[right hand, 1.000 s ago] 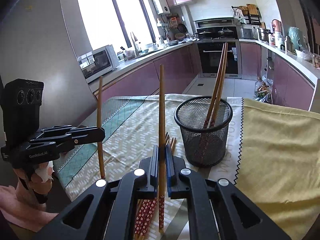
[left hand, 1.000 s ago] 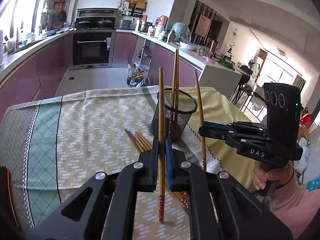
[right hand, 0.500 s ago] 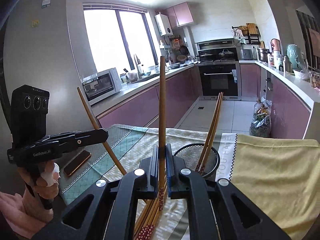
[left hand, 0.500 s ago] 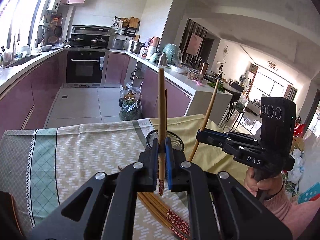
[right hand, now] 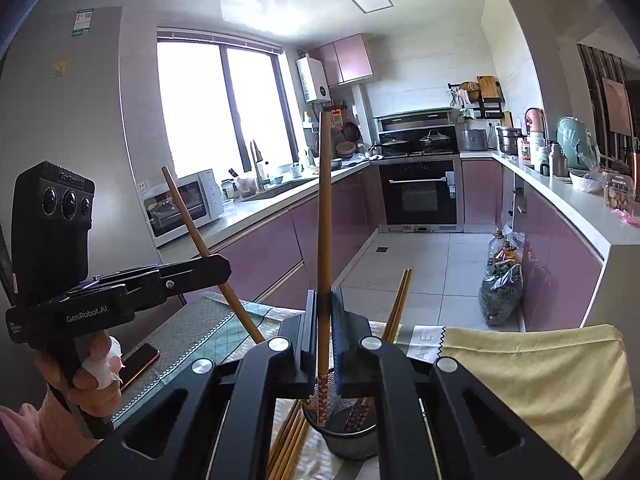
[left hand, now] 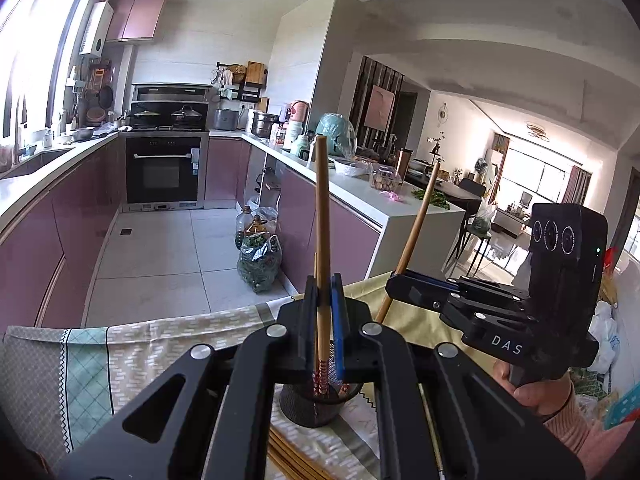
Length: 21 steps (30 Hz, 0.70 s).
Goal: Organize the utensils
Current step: 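Raise the left tool's chopstick into the cup while the right tool inserts its own, then open the left tool in the cup while the right tool releases its chopstick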
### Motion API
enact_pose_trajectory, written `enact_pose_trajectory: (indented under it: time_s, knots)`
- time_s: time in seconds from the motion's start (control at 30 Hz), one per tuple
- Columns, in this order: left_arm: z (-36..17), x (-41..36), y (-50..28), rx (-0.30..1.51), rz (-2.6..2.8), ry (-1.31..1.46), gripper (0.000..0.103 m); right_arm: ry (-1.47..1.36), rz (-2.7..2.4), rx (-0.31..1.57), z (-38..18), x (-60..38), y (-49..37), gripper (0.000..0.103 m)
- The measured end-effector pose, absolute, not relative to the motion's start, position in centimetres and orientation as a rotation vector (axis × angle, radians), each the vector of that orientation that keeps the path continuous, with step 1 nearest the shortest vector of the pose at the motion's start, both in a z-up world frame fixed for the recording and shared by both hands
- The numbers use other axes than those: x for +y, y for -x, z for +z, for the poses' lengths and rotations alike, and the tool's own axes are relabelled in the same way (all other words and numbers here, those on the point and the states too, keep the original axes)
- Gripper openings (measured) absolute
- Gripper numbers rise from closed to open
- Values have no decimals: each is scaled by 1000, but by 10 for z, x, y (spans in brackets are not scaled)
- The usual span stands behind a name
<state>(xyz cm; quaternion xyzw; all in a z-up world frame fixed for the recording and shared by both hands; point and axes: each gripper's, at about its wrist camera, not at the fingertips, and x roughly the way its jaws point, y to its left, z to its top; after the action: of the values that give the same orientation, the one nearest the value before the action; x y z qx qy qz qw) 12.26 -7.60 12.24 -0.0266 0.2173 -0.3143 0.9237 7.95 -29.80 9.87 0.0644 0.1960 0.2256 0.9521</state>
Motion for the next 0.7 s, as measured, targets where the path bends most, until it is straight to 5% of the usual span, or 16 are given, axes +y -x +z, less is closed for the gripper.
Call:
enact_pose_trajectory:
  time_s: [0.7]
  knots:
    - [37,-119,-184,707,-640,-71,8,-123,412,690,28,-280,-129,6]
